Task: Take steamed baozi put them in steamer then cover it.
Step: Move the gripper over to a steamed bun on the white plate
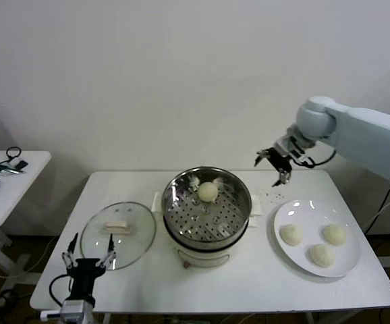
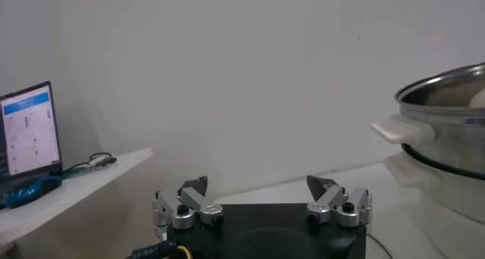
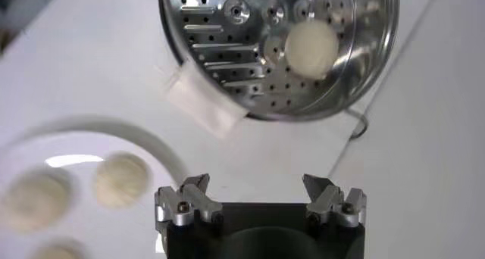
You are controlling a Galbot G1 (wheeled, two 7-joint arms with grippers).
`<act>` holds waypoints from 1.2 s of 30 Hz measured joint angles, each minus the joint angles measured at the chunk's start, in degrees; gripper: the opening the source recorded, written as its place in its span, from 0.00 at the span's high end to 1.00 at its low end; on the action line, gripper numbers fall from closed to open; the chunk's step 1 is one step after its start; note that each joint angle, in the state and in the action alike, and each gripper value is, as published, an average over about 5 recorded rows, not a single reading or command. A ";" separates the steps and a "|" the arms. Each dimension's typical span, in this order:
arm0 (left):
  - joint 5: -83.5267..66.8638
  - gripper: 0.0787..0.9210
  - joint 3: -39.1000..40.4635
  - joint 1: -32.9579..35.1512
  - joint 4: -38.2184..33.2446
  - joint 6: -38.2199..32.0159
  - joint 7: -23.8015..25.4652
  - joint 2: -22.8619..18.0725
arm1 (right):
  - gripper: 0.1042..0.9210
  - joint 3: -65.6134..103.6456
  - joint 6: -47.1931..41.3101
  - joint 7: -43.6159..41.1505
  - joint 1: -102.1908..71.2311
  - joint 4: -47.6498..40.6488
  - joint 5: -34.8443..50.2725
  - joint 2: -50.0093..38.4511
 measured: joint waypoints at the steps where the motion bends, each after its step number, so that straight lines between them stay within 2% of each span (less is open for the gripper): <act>1: -0.02 0.12 -0.07 0.03 -0.15 0.02 -0.03 -0.11 | 0.12 -0.17 -0.99 -0.07 -0.54 -0.03 0.46 -0.75; 15: -0.83 0.12 -0.71 0.38 -1.13 0.24 -0.08 -0.49 | 0.12 8.23 -7.54 -0.09 -16.00 -2.99 -2.10 -5.57; 36: -0.53 0.12 -1.01 0.22 -0.53 0.56 -0.02 -0.54 | 0.12 19.76 -7.31 0.35 -30.66 -12.36 -9.11 -0.24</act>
